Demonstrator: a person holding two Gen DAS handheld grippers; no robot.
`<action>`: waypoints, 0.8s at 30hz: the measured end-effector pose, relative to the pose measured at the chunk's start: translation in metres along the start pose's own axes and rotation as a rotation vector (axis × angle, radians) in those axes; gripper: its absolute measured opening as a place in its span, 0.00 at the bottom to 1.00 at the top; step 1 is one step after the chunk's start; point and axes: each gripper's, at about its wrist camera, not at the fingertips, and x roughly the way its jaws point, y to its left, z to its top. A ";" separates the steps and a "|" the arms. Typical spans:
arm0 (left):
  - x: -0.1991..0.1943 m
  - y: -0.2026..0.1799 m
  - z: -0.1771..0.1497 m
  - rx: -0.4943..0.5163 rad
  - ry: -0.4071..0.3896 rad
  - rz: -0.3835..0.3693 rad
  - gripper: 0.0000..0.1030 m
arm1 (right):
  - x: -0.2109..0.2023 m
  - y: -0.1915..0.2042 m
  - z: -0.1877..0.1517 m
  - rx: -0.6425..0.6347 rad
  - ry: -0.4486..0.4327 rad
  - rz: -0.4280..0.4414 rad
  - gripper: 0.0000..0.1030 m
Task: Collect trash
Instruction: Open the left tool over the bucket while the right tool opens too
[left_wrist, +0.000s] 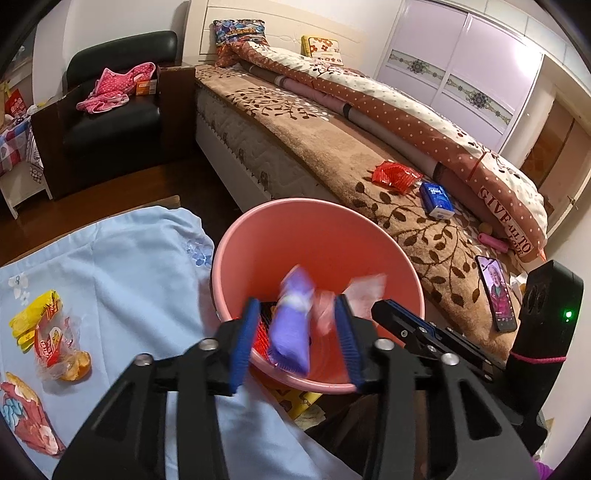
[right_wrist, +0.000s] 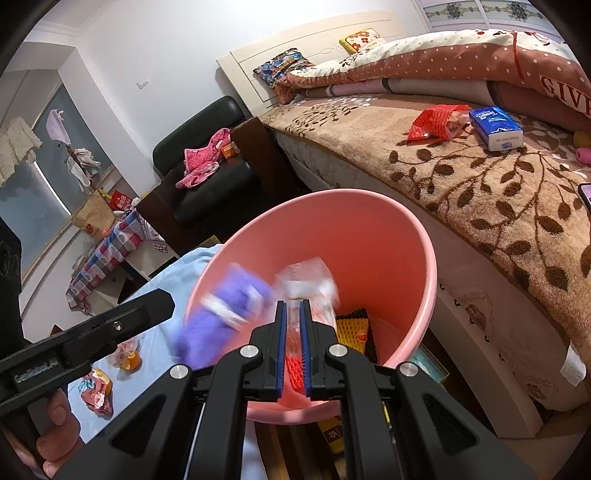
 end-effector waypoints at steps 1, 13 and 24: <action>-0.001 0.000 0.000 -0.003 -0.003 -0.004 0.44 | 0.000 -0.001 0.000 0.000 0.000 -0.001 0.07; -0.012 0.009 -0.005 -0.018 -0.009 0.002 0.44 | -0.003 -0.004 -0.002 0.035 -0.013 0.008 0.42; -0.035 0.025 -0.019 -0.032 -0.024 0.039 0.44 | -0.006 0.009 -0.005 0.012 -0.003 0.022 0.43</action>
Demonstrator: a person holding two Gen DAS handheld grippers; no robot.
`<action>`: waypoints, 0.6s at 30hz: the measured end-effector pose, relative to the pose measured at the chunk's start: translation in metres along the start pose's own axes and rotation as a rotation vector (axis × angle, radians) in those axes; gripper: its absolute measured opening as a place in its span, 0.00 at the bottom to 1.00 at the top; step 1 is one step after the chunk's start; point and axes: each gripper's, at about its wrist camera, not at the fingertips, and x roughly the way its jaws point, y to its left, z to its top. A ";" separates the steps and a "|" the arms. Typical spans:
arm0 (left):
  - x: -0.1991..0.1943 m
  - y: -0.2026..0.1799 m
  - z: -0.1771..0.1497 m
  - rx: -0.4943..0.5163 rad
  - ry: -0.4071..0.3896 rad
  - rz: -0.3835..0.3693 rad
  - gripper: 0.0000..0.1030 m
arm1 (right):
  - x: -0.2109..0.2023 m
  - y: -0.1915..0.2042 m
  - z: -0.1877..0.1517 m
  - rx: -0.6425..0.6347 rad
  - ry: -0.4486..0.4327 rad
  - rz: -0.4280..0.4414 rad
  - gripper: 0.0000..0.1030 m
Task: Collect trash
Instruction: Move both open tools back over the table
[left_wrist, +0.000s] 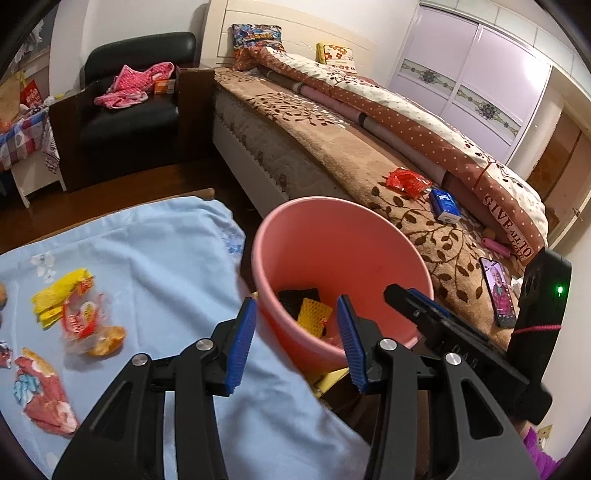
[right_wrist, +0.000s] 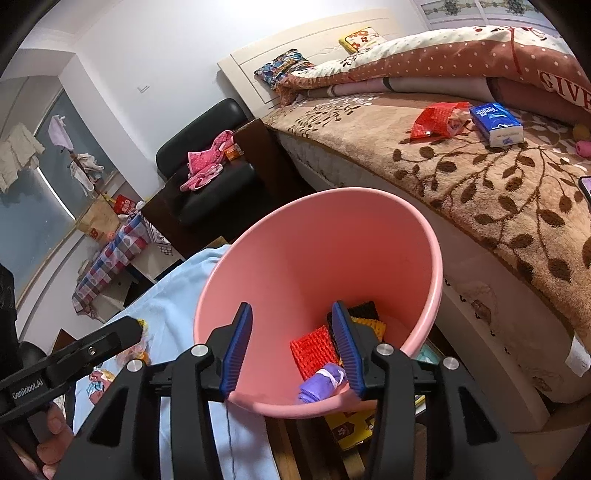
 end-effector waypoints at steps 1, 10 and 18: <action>-0.004 0.003 -0.002 0.001 -0.005 0.008 0.44 | -0.001 0.001 -0.001 -0.002 0.000 0.002 0.43; -0.035 0.037 -0.019 -0.055 -0.018 0.068 0.44 | -0.006 0.016 -0.004 -0.029 0.004 0.025 0.43; -0.061 0.080 -0.039 -0.140 -0.012 0.141 0.44 | -0.008 0.034 -0.011 -0.067 0.021 0.057 0.44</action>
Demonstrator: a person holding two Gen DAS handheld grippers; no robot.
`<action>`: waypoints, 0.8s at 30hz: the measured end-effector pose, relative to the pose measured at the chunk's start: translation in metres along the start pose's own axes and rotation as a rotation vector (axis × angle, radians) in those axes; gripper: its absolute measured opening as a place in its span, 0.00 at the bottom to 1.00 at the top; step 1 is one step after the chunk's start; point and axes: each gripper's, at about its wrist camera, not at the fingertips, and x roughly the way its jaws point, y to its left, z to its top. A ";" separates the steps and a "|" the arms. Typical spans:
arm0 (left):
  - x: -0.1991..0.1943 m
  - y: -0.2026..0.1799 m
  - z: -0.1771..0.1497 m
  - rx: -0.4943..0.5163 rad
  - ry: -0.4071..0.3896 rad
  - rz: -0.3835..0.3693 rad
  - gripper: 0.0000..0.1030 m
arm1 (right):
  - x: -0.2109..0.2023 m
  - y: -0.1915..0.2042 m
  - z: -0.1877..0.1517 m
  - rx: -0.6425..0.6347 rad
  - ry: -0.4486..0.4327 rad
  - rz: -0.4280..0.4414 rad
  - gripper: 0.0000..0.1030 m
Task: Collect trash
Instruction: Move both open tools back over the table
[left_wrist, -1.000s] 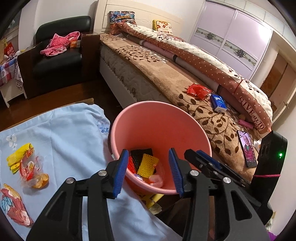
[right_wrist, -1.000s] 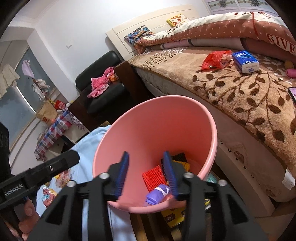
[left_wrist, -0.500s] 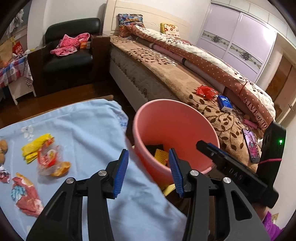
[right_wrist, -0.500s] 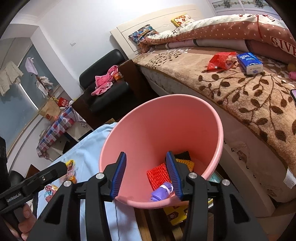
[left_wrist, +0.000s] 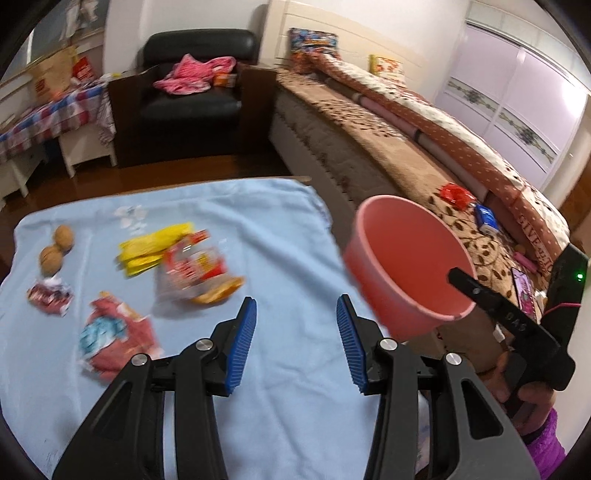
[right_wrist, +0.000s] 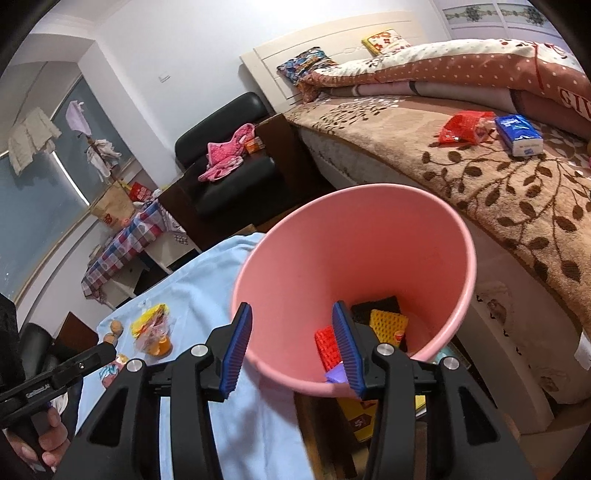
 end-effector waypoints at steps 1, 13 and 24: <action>-0.003 0.006 -0.002 -0.011 0.000 0.009 0.45 | 0.000 0.004 -0.001 -0.009 0.003 0.006 0.44; -0.032 0.054 -0.023 -0.089 -0.027 0.059 0.53 | 0.007 0.047 -0.022 -0.099 0.060 0.050 0.45; -0.052 0.091 -0.040 -0.140 -0.057 0.114 0.53 | 0.019 0.081 -0.042 -0.180 0.115 0.081 0.48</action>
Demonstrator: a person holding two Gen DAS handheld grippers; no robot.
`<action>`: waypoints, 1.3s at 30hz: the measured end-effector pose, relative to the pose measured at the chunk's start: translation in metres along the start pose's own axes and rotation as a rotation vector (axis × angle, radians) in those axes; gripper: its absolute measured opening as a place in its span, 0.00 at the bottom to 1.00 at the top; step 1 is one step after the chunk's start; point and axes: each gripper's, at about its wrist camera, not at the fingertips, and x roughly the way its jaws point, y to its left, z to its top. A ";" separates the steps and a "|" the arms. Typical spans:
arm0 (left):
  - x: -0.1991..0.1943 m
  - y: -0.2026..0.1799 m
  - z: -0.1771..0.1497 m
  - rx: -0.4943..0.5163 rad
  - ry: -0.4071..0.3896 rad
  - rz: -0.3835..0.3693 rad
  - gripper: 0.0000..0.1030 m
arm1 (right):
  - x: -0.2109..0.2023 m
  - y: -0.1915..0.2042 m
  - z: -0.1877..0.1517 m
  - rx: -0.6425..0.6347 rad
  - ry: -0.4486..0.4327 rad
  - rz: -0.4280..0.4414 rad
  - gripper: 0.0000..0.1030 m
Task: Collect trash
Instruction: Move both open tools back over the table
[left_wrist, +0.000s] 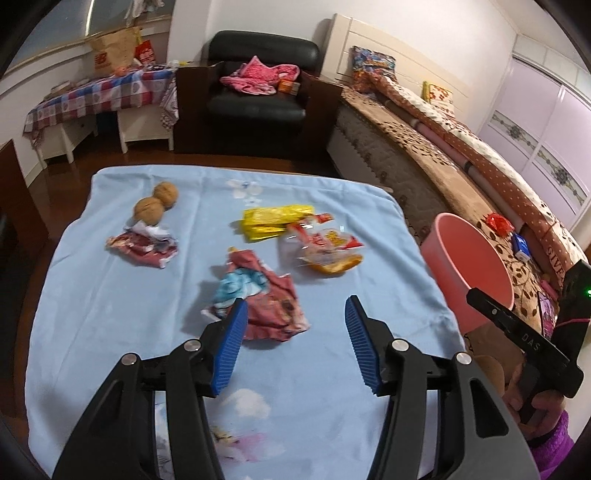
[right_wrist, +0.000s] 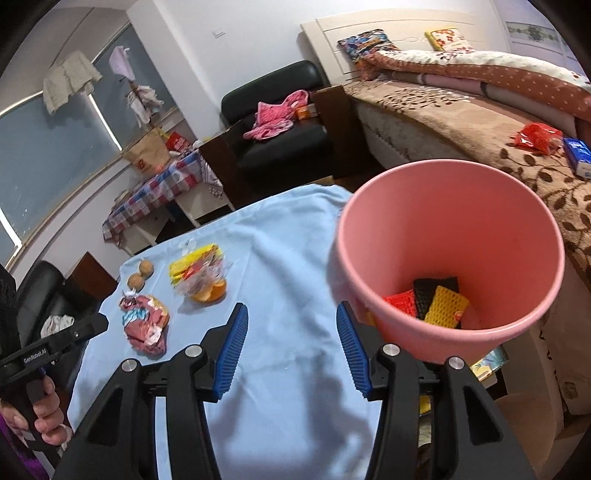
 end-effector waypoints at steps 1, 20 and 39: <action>-0.001 0.005 -0.002 -0.007 -0.001 0.009 0.53 | 0.002 0.003 0.000 -0.005 0.004 0.000 0.48; 0.003 0.049 -0.011 -0.049 -0.004 0.047 0.53 | 0.028 0.037 -0.006 -0.057 0.050 0.015 0.49; 0.022 0.052 -0.004 -0.041 0.013 0.021 0.53 | 0.050 0.055 -0.009 -0.094 0.097 0.029 0.49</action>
